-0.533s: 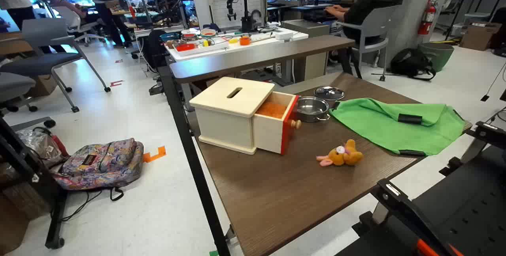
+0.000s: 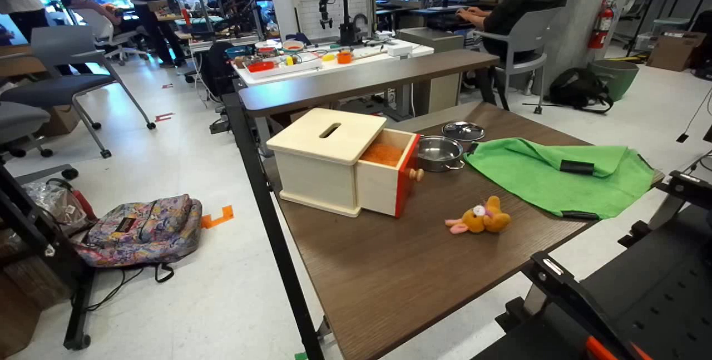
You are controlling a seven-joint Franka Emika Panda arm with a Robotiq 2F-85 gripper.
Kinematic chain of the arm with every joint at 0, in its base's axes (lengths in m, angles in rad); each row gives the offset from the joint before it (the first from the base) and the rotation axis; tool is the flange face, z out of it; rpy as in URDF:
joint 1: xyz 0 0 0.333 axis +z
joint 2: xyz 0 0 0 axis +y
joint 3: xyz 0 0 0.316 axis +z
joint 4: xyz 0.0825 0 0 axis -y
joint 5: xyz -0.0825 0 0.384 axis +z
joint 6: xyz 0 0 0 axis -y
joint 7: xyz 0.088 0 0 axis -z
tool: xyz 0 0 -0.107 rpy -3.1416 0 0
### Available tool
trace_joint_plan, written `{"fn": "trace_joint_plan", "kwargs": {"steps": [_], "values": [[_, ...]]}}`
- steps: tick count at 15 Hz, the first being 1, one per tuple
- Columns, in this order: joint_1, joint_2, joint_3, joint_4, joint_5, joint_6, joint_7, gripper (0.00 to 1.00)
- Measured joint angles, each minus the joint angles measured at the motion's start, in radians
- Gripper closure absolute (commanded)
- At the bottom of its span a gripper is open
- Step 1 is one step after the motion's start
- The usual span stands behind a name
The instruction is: Slide the green cloth backward
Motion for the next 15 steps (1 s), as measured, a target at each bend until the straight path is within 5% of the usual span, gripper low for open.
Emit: {"fn": "trace_joint_plan", "kwargs": {"steps": [9, 15], "values": [[0.000, 0.003, 0.000, -0.002, 0.008, 0.010, 0.005, 0.00], [0.033, 0.135, 0.001, 0.000, 0.127, 0.213, 0.034, 0.00]]}}
